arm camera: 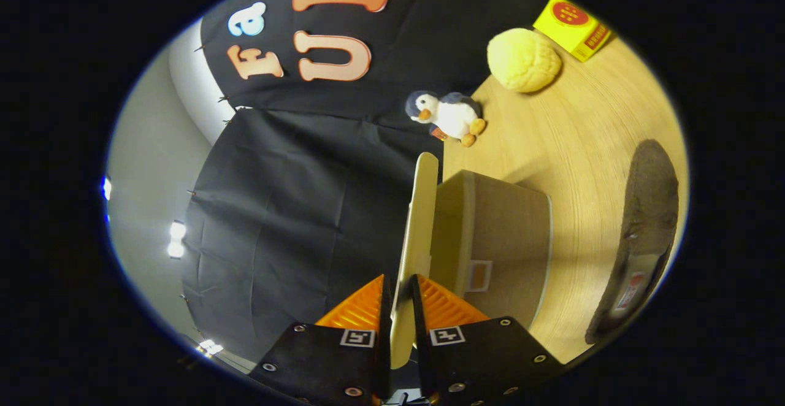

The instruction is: Open the storage box then place both shoes into the box .Put the left shoe in first, then the right shoe, with the right side of both shoes facing outward in a uniform manner.

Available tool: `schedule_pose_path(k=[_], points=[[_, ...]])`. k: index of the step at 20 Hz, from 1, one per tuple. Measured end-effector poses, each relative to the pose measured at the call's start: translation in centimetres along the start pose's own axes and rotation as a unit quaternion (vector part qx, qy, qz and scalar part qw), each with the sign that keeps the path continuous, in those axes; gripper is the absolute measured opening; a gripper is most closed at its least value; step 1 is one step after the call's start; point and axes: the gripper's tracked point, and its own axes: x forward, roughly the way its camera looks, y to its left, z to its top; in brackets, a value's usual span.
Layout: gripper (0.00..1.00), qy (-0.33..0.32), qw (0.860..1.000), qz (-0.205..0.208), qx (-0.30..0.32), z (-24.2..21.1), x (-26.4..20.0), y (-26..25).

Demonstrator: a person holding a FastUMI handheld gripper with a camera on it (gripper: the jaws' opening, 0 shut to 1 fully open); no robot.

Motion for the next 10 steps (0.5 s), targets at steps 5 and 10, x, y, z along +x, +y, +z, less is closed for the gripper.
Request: schedule_pose_path(k=[5, 10], points=[[0.14, 0.016, 0.996, -0.08, -0.034, -0.8, 1.3, -2.4], [0.15, 0.026, 0.992, -0.124, -0.023, -1.8, 1.6, -4.6]])
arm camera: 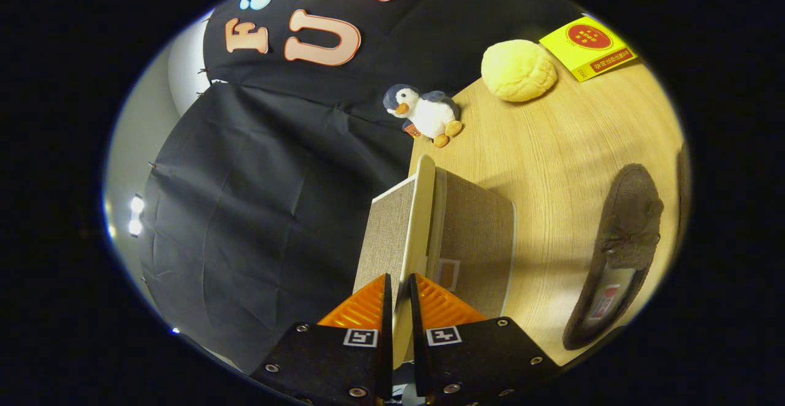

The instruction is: Open the storage box then place both shoes into the box .Put the left shoe in first, then the right shoe, with the right side of both shoes facing outward in a uniform manner.

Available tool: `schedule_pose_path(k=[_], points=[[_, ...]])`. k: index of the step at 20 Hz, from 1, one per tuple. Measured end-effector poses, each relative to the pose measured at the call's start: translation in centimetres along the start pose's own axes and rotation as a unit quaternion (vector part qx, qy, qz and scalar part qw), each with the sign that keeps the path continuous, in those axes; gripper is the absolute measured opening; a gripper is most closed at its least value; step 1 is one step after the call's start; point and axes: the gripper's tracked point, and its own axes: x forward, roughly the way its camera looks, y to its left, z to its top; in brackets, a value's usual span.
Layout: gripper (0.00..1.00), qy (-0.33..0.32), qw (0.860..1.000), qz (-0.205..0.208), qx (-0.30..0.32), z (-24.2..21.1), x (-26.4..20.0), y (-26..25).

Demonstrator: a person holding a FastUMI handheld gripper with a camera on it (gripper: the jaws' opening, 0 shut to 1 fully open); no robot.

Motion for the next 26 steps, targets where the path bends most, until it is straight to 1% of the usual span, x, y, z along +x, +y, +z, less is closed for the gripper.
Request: schedule_pose_path(k=[1, 3, 5, 6, 11, 14, 15, 19, 21, 26], points=[[0.15, 0.006, 1.0, -0.003, 0.002, -0.4, 0.0, -0.1], [0.14, 0.014, 0.999, -0.031, 0.01, -0.5, 0.2, -1.5], [0.03, 0.011, 0.999, -0.029, 0.025, -0.4, 0.2, -1.1], [0.02, 0.005, 0.999, -0.026, 0.026, 0.0, 0.1, -0.6], [0.01, -0.039, 0.999, 0.006, 0.015, 3.0, -1.0, 3.5], [0.01, -0.05, 0.998, 0.049, -0.003, 4.0, -1.4, 8.6], [0.02, -0.05, 0.997, 0.056, -0.013, 4.1, -1.5, 10.2], [0.04, -0.041, 0.995, 0.08, -0.048, 3.9, 0.5, 15.7], [0.04, -0.035, 0.994, 0.091, -0.055, 3.6, 1.8, 17.9], [0.05, -0.038, 0.992, 0.101, -0.072, 2.7, 5.4, 21.6]])
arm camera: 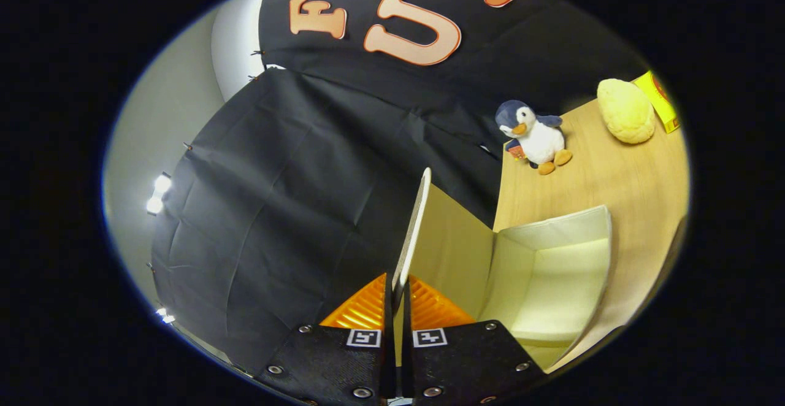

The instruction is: Open the storage box then place both shoes into the box .Put the left shoe in first, then the right shoe, with the right side of both shoes facing outward in a uniform manner.

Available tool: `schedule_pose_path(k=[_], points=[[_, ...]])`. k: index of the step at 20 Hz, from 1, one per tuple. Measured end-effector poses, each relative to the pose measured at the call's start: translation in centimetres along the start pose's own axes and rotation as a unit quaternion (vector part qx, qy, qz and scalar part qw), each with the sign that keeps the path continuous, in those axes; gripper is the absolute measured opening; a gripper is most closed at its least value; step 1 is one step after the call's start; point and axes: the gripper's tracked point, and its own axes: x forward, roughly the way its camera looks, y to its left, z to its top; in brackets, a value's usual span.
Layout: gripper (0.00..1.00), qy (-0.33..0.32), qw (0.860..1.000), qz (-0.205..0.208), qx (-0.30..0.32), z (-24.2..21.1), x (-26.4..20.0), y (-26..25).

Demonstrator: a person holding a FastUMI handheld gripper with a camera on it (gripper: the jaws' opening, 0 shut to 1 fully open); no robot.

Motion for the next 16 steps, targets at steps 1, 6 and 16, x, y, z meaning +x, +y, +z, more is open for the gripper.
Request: schedule_pose_path(k=[1, 6, 16], points=[[0.07, -0.002, 1.0, -0.003, -0.007, -0.5, 0.6, 0.2], [0.28, 0.039, 0.998, -0.013, -0.058, -3.3, 4.7, 1.4], [0.89, 0.062, 0.985, -0.076, -0.143, -5.2, 1.3, -3.6]])
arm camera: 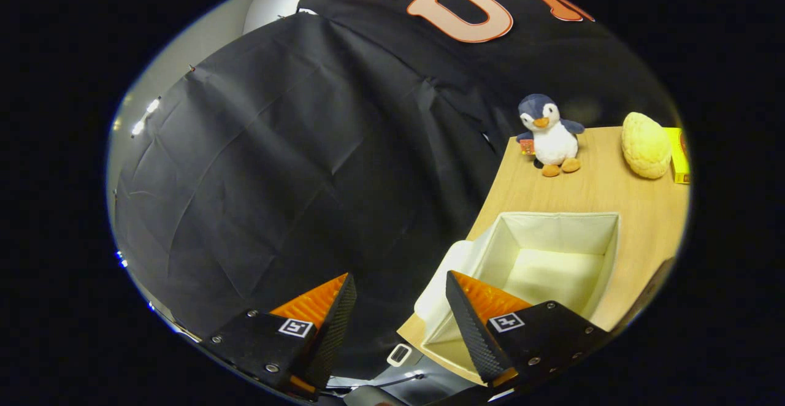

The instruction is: Open the storage box then place both shoes into the box .Put the left shoe in first, then the right shoe, with the right side of both shoes facing outward in a uniform manner.

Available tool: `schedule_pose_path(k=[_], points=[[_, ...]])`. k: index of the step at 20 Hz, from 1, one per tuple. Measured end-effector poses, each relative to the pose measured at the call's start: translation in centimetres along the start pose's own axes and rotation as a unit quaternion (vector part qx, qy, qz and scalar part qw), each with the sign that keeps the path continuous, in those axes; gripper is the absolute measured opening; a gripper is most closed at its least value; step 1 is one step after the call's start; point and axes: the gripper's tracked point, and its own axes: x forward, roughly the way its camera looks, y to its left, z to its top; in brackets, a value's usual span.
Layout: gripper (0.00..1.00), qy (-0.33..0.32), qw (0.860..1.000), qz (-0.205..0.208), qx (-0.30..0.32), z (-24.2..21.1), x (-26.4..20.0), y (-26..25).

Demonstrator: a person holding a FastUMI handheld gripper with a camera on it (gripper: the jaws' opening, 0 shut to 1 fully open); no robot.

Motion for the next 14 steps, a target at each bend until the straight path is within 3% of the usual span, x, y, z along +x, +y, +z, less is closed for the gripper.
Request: schedule_pose_path(k=[8, 14], points=[[0.94, -0.022, 0.994, -0.105, 0.0, -1.3, -7.2, -10.7], [0.96, -0.011, 0.979, -0.203, 0.015, -4.4, -12.5, -19.7]])
